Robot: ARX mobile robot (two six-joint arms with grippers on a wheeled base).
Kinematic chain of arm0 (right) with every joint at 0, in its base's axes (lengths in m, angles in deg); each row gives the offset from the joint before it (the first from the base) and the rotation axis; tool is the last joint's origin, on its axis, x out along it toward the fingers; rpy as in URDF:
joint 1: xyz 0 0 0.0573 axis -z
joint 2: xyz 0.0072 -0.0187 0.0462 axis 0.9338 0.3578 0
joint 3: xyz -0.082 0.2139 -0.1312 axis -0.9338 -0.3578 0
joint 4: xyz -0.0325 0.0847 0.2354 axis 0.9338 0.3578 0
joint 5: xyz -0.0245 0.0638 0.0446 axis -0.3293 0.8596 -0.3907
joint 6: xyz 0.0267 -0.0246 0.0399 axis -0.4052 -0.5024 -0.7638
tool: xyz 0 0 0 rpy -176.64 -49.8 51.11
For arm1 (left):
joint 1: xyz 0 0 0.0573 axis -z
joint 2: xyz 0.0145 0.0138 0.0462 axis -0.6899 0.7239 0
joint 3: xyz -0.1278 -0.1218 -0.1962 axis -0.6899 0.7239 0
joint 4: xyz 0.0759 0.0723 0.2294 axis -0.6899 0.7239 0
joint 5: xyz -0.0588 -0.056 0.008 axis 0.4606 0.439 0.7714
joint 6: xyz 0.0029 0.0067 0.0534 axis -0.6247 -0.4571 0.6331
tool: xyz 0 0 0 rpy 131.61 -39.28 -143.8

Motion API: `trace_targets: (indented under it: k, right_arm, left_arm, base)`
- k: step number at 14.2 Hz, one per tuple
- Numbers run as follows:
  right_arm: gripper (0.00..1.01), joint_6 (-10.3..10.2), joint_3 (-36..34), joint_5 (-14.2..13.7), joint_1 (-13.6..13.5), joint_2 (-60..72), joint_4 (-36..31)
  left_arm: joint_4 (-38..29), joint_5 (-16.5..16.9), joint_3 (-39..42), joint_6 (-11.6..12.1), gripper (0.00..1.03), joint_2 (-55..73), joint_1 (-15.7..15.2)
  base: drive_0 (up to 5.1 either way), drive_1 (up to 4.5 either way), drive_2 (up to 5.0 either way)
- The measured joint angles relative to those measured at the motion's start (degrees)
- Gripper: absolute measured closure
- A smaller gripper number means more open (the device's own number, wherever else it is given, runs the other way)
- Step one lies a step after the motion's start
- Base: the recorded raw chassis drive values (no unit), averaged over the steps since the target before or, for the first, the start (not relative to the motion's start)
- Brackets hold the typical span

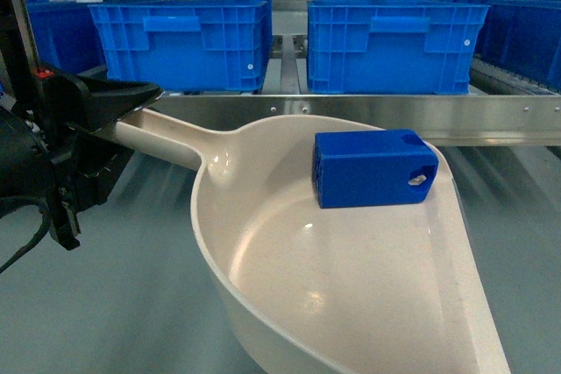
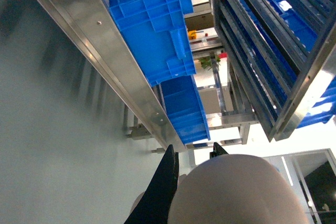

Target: Place part in tray to right shelf

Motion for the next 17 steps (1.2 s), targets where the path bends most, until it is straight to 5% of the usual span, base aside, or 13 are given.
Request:
trace_targets:
  k: [17]
  right_arm:
    - [0.03, 0.0, 0.0, 0.0, 0.0, 0.1, 0.1]
  left_arm:
    - [0.3, -0.3, -0.1, 0.0, 0.89, 0.0, -0.2]
  base:
    - [0.1, 3.70, -3.5]
